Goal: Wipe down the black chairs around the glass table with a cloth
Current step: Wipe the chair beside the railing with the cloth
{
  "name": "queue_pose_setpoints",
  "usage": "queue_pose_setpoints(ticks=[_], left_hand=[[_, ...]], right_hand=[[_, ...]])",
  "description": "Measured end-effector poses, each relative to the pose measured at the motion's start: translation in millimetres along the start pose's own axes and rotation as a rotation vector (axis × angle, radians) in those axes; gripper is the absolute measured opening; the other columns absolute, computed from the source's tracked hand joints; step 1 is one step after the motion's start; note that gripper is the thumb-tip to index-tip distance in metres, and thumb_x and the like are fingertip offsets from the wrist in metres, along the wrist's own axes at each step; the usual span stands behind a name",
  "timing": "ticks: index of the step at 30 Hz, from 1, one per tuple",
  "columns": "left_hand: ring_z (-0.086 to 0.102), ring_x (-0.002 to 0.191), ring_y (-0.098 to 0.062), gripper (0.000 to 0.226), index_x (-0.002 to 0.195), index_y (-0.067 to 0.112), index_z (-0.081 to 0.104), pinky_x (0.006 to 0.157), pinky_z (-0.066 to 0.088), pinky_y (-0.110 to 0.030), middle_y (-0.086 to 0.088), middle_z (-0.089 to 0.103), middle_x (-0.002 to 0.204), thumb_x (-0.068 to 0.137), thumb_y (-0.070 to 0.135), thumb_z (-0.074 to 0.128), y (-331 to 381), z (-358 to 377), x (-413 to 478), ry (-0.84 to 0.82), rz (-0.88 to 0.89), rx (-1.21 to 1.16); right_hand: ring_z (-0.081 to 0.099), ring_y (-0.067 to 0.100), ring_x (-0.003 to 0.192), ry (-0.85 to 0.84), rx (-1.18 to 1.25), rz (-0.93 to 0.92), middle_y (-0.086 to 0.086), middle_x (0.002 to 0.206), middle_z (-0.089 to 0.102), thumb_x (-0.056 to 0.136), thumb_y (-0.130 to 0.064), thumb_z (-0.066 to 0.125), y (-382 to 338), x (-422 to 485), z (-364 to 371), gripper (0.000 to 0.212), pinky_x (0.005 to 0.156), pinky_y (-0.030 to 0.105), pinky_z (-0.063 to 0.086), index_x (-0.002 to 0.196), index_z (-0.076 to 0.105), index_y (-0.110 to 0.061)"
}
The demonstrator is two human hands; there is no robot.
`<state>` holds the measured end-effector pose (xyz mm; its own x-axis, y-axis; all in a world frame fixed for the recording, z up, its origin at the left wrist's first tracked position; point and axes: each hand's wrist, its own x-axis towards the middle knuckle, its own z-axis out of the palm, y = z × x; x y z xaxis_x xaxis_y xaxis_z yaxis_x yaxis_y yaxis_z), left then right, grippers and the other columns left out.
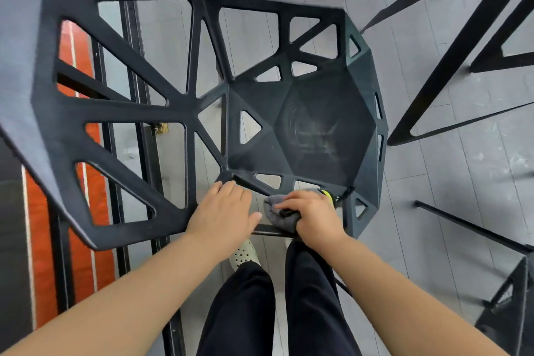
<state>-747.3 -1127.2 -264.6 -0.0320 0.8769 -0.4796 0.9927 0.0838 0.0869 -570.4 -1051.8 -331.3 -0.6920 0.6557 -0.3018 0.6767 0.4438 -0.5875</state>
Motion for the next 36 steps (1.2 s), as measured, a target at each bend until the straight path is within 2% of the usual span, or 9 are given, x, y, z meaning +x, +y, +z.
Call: queue_pose_setpoints(ticks=[3,5,8,12,15,21,24,27,36], left_hand=[[0.061,0.092,-0.029,0.052,0.084,0.007,0.067,0.086,0.050,-0.046,-0.011,0.066,0.083,0.084,0.042,0.029,-2,7,6,-0.048,-0.031,-0.010],[0.060,0.083,-0.030,0.049,0.075,0.007,0.066,0.079,0.050,-0.046,-0.012,0.064,0.075,0.085,0.037,0.029,-2,9,7,-0.047,-0.003,0.003],[0.056,0.073,-0.028,0.045,0.070,0.012,0.063,0.074,0.048,-0.042,-0.009,0.061,0.068,0.086,0.032,0.027,-3,8,9,-0.057,0.013,-0.011],[0.049,0.098,-0.030,0.041,0.100,0.011,0.057,0.096,0.034,-0.043,-0.010,0.058,0.100,0.097,0.030,0.021,-5,7,9,-0.165,0.012,-0.009],[0.045,0.099,-0.029,0.038,0.103,0.010,0.055,0.099,0.027,-0.045,-0.011,0.055,0.104,0.099,0.027,0.021,-4,6,10,-0.205,0.019,0.025],[0.044,0.104,-0.032,0.042,0.108,0.009,0.056,0.108,0.021,-0.049,-0.014,0.055,0.108,0.098,0.031,0.022,-7,7,12,-0.236,-0.016,0.021],[0.043,0.110,-0.033,0.042,0.110,0.008,0.057,0.111,0.017,-0.050,-0.015,0.055,0.113,0.098,0.030,0.024,-7,5,13,-0.258,-0.031,-0.007],[0.043,0.111,-0.032,0.042,0.112,0.009,0.057,0.112,0.015,-0.049,-0.014,0.056,0.115,0.097,0.030,0.024,-8,2,13,-0.263,-0.057,-0.029],[0.032,0.128,-0.025,0.045,0.127,0.013,0.046,0.114,0.017,-0.040,-0.009,0.043,0.135,0.094,0.041,0.032,-6,-6,24,-0.317,-0.320,-0.211]], right_hand=[[0.063,0.024,0.070,0.033,-0.128,0.018,-0.006,0.077,0.067,0.053,-0.009,0.081,1,24,13,0.034,0.069,0.038,0.045,0.076,0.075,-0.034],[0.060,0.025,0.065,0.057,-0.190,0.024,-0.005,0.073,0.063,0.053,-0.012,0.078,2,36,21,0.031,0.065,0.036,0.043,0.074,0.074,-0.034],[0.059,0.027,0.066,0.084,-0.215,0.061,-0.001,0.077,0.062,0.053,-0.004,0.075,13,51,26,0.036,0.065,0.034,0.039,0.078,0.075,-0.029],[0.055,0.029,0.092,0.116,-0.104,0.272,0.003,0.100,0.063,0.070,0.008,0.062,0,95,15,0.049,0.077,0.037,0.037,0.101,0.073,-0.027],[0.052,0.026,0.098,0.244,0.005,0.180,0.001,0.109,0.061,0.071,0.014,0.053,-28,143,8,0.061,0.084,0.040,0.042,0.114,0.069,-0.027],[0.042,0.026,0.115,-0.169,-0.297,-0.102,-0.005,0.131,0.052,0.082,-0.011,0.057,-60,176,38,0.043,0.084,0.036,0.028,0.119,0.064,-0.031],[0.057,0.034,0.094,-0.111,-0.291,-0.267,0.003,0.108,0.065,0.065,-0.004,0.067,-49,148,40,0.037,0.069,0.037,0.031,0.096,0.075,-0.021],[0.058,0.028,0.071,-0.150,-0.400,-0.418,-0.001,0.087,0.067,0.049,-0.007,0.081,-30,129,31,0.036,0.058,0.034,0.038,0.081,0.076,-0.024],[0.058,0.019,0.068,-0.348,-0.499,-0.468,-0.011,0.075,0.063,0.029,-0.020,0.090,32,92,-19,0.050,0.055,0.030,0.044,0.073,0.074,-0.035]])
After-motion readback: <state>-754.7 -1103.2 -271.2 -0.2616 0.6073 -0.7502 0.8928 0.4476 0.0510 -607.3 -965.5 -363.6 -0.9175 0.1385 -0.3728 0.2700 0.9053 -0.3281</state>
